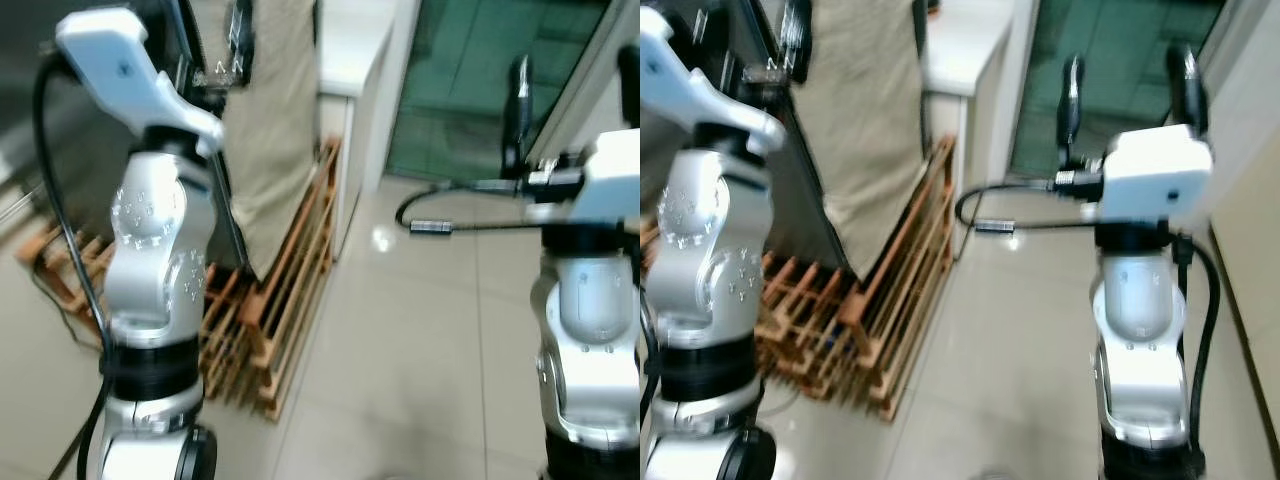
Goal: Restocking fridge
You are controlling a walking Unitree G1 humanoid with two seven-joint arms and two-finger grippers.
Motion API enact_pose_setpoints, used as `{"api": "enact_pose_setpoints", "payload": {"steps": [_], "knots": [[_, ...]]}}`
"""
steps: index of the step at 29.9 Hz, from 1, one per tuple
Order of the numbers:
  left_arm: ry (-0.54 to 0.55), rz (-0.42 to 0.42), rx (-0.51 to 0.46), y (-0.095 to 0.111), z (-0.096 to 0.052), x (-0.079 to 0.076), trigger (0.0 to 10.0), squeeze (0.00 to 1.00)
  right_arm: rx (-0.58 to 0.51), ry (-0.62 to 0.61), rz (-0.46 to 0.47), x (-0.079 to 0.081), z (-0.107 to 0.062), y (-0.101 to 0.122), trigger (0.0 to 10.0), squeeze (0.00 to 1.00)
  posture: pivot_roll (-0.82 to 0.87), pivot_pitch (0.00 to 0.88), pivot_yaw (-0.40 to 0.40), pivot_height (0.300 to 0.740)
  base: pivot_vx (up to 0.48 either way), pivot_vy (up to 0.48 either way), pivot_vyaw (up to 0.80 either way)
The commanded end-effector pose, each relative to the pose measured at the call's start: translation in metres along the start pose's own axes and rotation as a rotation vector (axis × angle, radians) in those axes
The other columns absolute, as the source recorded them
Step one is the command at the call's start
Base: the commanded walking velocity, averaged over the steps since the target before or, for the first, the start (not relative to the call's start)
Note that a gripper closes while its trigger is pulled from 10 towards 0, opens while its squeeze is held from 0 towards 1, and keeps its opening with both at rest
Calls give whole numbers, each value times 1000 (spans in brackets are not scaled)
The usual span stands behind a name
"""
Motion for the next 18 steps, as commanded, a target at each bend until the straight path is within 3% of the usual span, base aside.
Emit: {"api": "enact_pose_setpoints", "payload": {"steps": [1, 9, 14, 18], "knots": [[-1, 18, -6, 3, 2, -1, 10000, 0, 6, -10, -2, -1, 1, -1, 10000, 0, -177, 0, 19, 711, 0, 0, 0], [88, 29, 51, -7, 2, 18, 10000, 0, 29, -3, 12, 2, -1, -8, 10000, 0, -169, 0, 17, 711, 0, 0, 0], [52, 13, 80, -13, 2, 11, 10000, 0, 43, -2, 16, 3, -2, -12, 10000, 0, -167, 0, 18, 711, 0, 0, 0], [-29, -32, 140, -25, 0, -6, 10000, 0, 81, -18, 39, 1, -5, -20, 10000, 0, -167, 0, 18, 711, 0, 0, 0]]}}
Point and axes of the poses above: a point about 5 cm out from each wrist's last joint towards the gripper, its own z axis pointing out of the wrist towards the gripper, its own y axis along the axis of the wrist's last joint, x = y × z, the point moved 5 cm from there along z, pointing out of the wrist towards the gripper, and after that the axes turned 12 degrees about z, right-handed, at the moved point
